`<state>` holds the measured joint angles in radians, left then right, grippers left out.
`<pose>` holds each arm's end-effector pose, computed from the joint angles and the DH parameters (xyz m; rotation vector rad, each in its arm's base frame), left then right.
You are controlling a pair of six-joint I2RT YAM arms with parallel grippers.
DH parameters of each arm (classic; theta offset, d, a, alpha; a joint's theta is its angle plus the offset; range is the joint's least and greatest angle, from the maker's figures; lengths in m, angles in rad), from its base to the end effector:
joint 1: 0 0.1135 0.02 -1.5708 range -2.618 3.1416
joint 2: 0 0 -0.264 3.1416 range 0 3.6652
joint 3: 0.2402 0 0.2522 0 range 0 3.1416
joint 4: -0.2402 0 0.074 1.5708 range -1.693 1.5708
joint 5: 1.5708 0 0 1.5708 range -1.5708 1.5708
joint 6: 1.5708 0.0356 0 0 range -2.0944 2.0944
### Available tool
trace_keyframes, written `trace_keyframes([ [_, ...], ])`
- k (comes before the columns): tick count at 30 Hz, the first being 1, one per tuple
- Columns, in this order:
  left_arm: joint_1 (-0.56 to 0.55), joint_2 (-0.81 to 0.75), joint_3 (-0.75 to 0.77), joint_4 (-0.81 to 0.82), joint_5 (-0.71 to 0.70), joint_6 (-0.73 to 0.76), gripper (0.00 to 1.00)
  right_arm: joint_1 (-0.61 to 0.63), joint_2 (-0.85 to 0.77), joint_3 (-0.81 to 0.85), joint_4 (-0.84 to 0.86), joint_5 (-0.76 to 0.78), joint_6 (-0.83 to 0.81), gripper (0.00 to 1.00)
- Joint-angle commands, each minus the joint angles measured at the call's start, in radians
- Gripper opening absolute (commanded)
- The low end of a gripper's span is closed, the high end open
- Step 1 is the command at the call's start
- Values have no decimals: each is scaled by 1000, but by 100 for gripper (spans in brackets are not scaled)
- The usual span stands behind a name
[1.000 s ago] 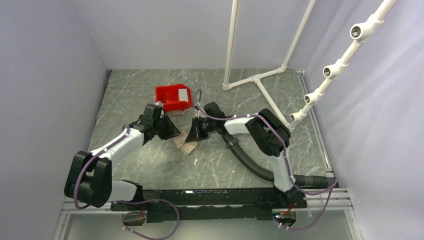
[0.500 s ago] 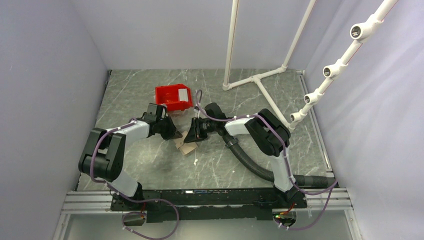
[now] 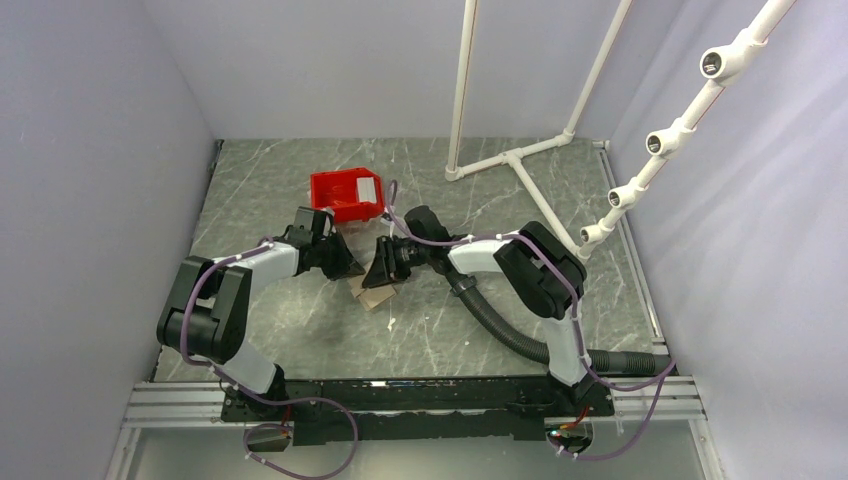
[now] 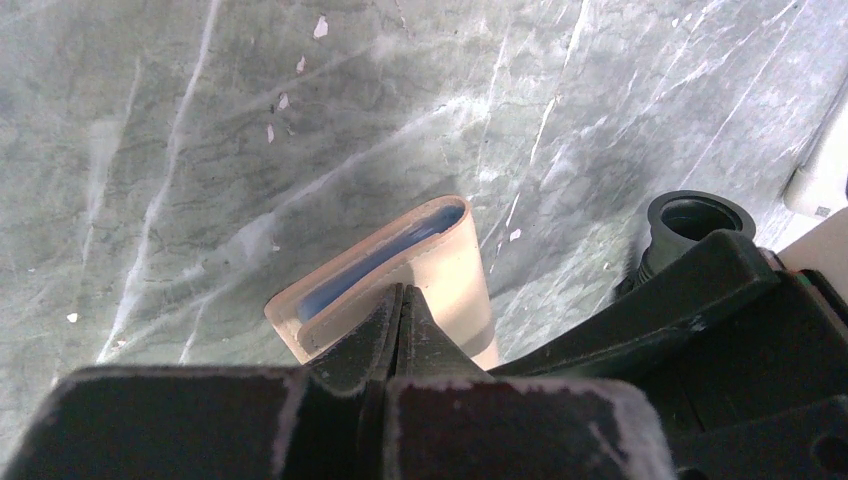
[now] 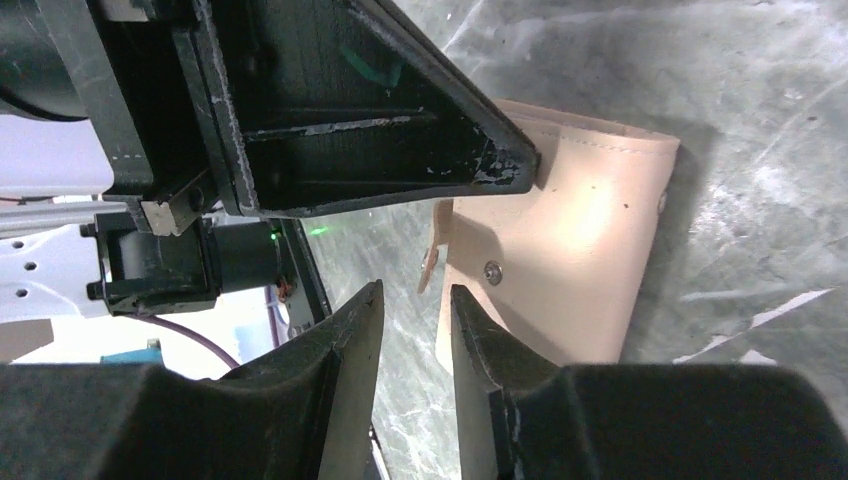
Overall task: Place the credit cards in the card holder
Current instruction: Close the card holder at the center of the board.
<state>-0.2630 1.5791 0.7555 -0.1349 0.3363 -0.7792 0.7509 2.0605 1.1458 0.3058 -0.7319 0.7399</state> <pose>0.2813 -0.0879 0.1505 -0.5407 2.6073 -0.8099 0.2934 0.3064 0.1315 -0.5021 2.4413 1.5532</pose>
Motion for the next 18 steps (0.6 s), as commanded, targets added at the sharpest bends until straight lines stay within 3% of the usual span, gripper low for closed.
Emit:
trace_keyframes([
  [1, -4, 2, -33, -30, -51, 35, 0, 9, -51, 4, -12, 21, -37, 34],
  [18, -4, -10, -40, -25, -44, 40, 0, 17, 12, 79, -45, 32, -34, 24],
])
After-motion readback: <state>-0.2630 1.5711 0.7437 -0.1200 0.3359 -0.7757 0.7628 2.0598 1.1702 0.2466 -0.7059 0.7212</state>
